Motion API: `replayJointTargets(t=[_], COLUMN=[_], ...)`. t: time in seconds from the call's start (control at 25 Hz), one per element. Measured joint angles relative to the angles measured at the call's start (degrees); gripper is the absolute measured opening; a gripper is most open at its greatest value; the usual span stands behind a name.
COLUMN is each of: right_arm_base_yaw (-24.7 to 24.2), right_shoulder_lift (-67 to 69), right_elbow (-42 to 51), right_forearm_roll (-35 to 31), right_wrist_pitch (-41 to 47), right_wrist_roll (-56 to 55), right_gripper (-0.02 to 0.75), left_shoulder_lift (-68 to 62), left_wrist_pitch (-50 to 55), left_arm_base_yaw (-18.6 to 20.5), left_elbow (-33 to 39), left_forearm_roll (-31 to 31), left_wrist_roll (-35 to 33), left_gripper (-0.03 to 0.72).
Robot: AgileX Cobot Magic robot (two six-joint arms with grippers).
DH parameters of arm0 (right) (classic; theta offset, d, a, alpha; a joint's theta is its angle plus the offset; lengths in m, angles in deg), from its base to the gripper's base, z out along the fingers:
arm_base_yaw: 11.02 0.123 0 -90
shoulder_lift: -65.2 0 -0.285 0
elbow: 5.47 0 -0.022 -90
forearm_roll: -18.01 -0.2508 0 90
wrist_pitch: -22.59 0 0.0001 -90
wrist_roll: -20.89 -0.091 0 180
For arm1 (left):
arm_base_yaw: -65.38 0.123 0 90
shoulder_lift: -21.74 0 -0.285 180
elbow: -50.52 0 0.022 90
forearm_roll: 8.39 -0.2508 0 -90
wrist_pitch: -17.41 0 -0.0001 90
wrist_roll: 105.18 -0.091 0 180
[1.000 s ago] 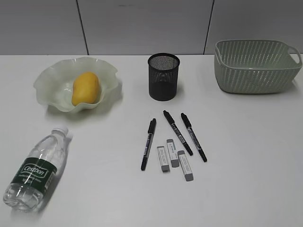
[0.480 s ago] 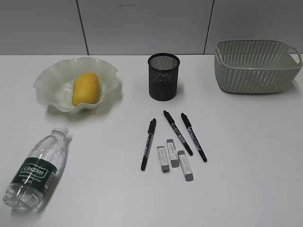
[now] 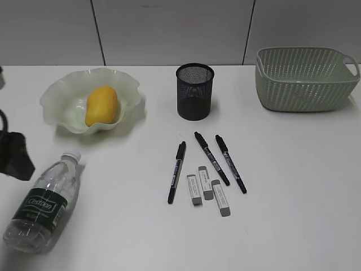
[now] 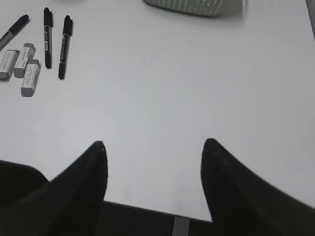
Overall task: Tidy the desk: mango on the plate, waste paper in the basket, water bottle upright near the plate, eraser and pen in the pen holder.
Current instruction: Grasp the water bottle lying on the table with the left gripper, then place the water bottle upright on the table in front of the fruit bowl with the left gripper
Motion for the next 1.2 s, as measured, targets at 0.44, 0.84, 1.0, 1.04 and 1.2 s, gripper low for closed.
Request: replayJointTargets(t=[0.44,0.84,1.0,1.04,1.2], right_arm_base_yaw=[0.0,0.0,0.0,0.0,0.0], right_shoulder_lift=[0.0,0.0,0.0,0.0,0.0], right_elbow=[0.0,0.0,0.0,0.0,0.0], right_forearm_roll=[0.0,0.0,0.0,0.0,0.0], right_wrist_pitch=[-0.1,-0.1,-0.1,-0.1,-0.1], right_wrist_roll=[0.0,0.0,0.0,0.0,0.0], right_gripper=[0.458,0.456,0.456,0.456,0.456], left_shoulder_lift=[-26.0,-33.0,-28.7,-25.5,-7.5], left_wrist_pitch=[-1.8,-0.2,-5.2,-8.7,-33.1], left_arm_base_yaw=[-6.2,-6.3,-6.3,-6.3,-6.3], left_elbow=[-15.8,-18.5,-16.4,-14.2,3.4], left_forearm_roll=[0.5,-3.1,-3.7,-3.9,-4.0], left_wrist_roll=[0.7,3.4,3.5,3.5,3.6], left_gripper=[0.631,0.372,0.372,0.372,0.365])
